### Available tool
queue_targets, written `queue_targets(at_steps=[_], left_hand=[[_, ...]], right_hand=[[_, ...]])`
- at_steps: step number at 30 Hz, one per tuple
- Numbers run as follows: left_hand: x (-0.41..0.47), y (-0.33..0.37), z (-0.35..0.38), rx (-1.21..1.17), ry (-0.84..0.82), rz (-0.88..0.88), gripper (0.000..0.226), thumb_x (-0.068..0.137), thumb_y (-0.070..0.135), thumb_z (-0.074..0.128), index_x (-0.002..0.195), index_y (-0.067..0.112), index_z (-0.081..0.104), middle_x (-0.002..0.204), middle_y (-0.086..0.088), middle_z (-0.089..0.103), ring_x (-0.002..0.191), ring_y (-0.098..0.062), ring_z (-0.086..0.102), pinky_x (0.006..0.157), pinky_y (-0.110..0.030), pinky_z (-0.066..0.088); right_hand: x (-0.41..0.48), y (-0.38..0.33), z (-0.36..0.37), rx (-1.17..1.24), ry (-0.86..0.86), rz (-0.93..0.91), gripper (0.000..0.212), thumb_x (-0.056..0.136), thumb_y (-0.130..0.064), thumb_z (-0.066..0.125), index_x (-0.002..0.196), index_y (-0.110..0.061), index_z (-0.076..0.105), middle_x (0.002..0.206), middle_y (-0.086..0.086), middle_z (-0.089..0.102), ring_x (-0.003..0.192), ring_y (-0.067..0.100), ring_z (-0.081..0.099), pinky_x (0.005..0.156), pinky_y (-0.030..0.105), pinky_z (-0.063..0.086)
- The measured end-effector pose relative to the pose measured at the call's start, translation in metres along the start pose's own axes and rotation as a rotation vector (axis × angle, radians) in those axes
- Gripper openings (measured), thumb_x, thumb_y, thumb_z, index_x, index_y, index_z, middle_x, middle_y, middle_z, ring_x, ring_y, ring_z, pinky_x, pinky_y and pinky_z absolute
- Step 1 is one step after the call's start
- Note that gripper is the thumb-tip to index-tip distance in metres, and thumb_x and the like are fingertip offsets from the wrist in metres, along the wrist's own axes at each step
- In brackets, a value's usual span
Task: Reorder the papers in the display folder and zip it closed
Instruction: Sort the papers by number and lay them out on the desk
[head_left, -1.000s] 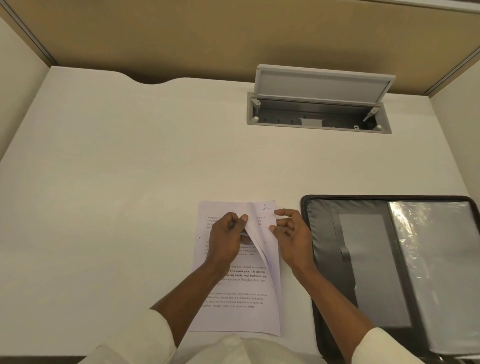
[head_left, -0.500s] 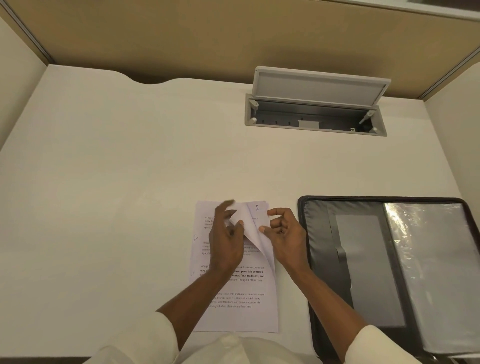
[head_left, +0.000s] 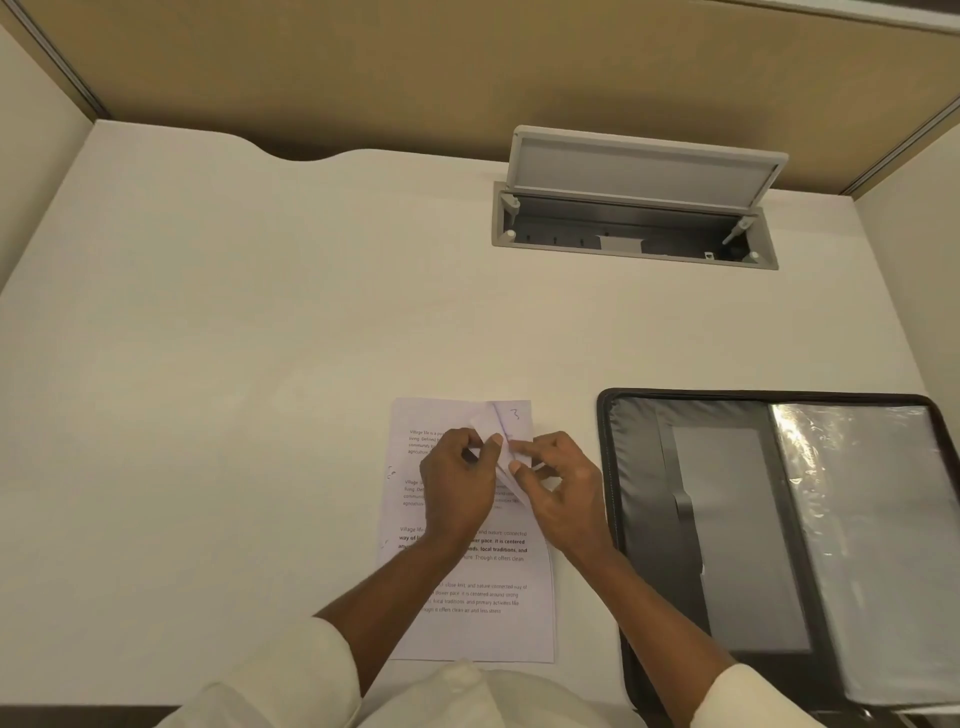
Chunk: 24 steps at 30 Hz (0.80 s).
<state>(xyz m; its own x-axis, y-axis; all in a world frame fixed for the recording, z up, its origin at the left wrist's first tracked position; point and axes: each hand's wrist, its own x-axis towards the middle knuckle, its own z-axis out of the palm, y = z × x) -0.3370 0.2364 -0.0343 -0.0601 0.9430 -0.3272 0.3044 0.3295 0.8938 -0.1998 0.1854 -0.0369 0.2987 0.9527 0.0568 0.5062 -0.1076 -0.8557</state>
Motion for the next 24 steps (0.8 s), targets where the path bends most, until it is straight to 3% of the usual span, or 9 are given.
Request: queue_targets(at_steps=[4,8,11,13,17,19,22,24], left_hand=[[0.002,0.000,-0.001,-0.103,-0.021,-0.139,0.028,0.092,0.037,0.082,0.073,0.022,0.068,0.067,0.007,0.063,0.063,-0.008,0.054,0.065,-0.030,0.048],[0.004,-0.004,-0.002,-0.172,-0.045,-0.182,0.032,0.087,0.048,0.084,0.077,0.020,0.072,0.073,0.004,0.067,0.072,-0.015,0.060,0.074,-0.041,0.056],[0.002,0.000,-0.003,-0.209,-0.060,-0.192,0.040,0.088,0.057,0.081,0.075,0.020,0.075,0.073,0.006,0.072,0.074,-0.017,0.066,0.076,-0.036,0.055],[0.002,0.002,-0.005,-0.212,-0.079,-0.206,0.036,0.092,0.060,0.074,0.081,0.026,0.080,0.082,0.006,0.078,0.085,-0.021,0.074,0.083,-0.039,0.060],[0.002,-0.003,-0.008,-0.194,-0.104,-0.172,0.008,0.097,0.028,0.077,0.095,0.033,0.082,0.089,0.002,0.079,0.086,-0.021,0.074,0.088,-0.054,0.062],[0.003,-0.006,-0.008,-0.183,-0.100,-0.167,0.018,0.093,0.018,0.079,0.096,0.035,0.081,0.089,-0.006,0.077,0.078,-0.021,0.067,0.085,-0.057,0.062],[0.004,-0.004,-0.008,-0.228,-0.076,-0.188,0.020,0.087,0.015,0.086,0.093,0.033,0.080,0.089,-0.006,0.077,0.075,-0.018,0.061,0.082,-0.054,0.061],[0.006,-0.005,-0.008,-0.259,-0.075,-0.202,0.019,0.082,0.018,0.091,0.092,0.029,0.079,0.082,-0.005,0.074,0.074,-0.018,0.060,0.079,-0.050,0.061]], right_hand=[[0.006,0.005,-0.006,0.051,0.084,0.184,0.023,0.092,-0.021,0.081,0.114,-0.022,0.077,0.111,-0.010,0.072,0.094,0.008,0.068,0.077,0.032,0.061],[0.011,0.008,-0.009,0.174,0.019,0.339,0.017,0.091,-0.031,0.082,0.107,-0.025,0.080,0.103,-0.011,0.078,0.093,0.012,0.072,0.085,0.042,0.062],[0.011,0.008,-0.011,0.197,-0.028,0.368,0.019,0.090,-0.035,0.082,0.107,-0.025,0.080,0.102,-0.012,0.079,0.091,0.011,0.072,0.086,0.043,0.062],[0.011,0.006,-0.011,0.209,-0.059,0.368,0.025,0.089,-0.038,0.083,0.110,-0.025,0.078,0.103,-0.013,0.079,0.091,0.010,0.073,0.085,0.042,0.063],[0.011,0.006,-0.010,0.159,-0.058,0.350,0.030,0.090,-0.028,0.084,0.117,-0.021,0.073,0.104,-0.013,0.078,0.089,0.006,0.073,0.082,0.042,0.063],[0.008,0.007,-0.009,0.121,-0.039,0.327,0.042,0.091,-0.017,0.080,0.130,-0.022,0.065,0.101,-0.010,0.075,0.085,0.006,0.071,0.080,0.041,0.063],[0.004,0.008,-0.009,0.051,-0.015,0.223,0.067,0.093,-0.010,0.077,0.149,-0.029,0.046,0.105,-0.008,0.071,0.084,0.009,0.070,0.070,0.025,0.060],[0.002,0.008,-0.008,0.009,-0.016,0.126,0.051,0.094,-0.009,0.074,0.136,-0.031,0.056,0.112,-0.010,0.069,0.085,0.010,0.070,0.065,0.024,0.057]])
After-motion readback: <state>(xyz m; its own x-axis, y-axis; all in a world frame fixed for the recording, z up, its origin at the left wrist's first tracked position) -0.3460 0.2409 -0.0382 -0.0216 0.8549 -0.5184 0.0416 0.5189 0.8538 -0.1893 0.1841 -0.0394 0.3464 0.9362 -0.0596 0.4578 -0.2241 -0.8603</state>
